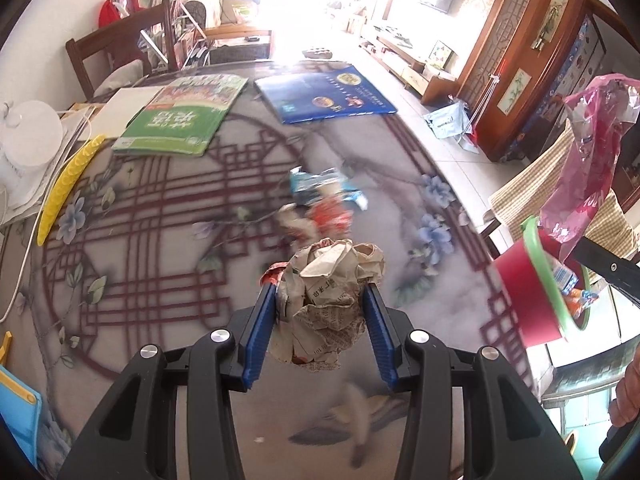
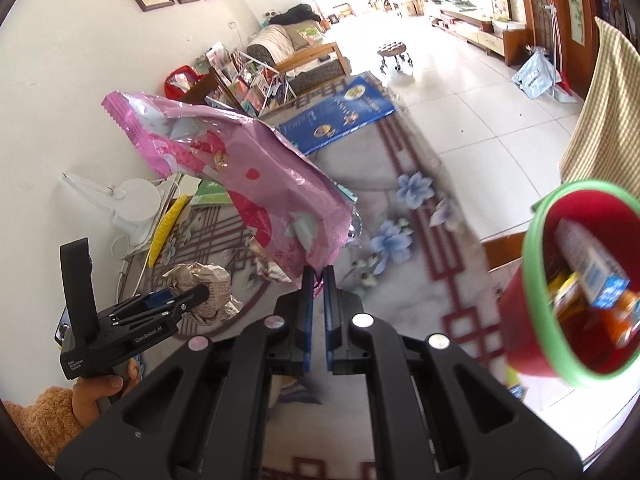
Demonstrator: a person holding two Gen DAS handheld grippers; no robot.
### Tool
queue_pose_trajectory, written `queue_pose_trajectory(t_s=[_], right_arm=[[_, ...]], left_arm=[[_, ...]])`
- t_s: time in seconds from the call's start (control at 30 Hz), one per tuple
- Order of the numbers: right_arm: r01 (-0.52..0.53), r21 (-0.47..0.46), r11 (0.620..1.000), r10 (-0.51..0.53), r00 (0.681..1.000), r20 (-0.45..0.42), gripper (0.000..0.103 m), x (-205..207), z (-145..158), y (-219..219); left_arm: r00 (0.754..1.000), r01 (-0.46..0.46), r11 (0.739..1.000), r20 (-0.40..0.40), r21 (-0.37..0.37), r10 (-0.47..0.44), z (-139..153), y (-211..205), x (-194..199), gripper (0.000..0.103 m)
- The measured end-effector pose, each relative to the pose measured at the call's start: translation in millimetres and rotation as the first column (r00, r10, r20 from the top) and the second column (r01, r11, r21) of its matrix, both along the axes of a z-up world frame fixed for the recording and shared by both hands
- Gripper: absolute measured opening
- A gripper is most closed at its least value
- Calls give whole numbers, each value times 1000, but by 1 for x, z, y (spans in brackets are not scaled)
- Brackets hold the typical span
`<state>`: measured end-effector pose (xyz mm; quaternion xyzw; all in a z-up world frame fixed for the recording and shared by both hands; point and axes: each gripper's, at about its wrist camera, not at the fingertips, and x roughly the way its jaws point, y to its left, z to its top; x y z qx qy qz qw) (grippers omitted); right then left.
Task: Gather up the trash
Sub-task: 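Lift the pink wrapper and paper wad and carry both toward the red bucket, then lower the paper wad into the bucket with the left tool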
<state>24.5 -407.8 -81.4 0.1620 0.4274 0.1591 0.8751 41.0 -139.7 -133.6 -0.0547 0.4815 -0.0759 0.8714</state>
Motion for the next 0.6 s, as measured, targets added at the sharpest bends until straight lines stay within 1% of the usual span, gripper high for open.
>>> queue_pose_trajectory(t_s=[0.27, 0.6], right_arm=[[27, 15, 1000, -27, 999, 34, 5, -12, 10, -58], [137, 24, 990, -138, 990, 34, 5, -34, 9, -130]], left_arm=[[999, 36, 999, 40, -2, -36, 18, -63, -3, 42], [988, 139, 990, 65, -6, -138, 34, -136, -3, 42]])
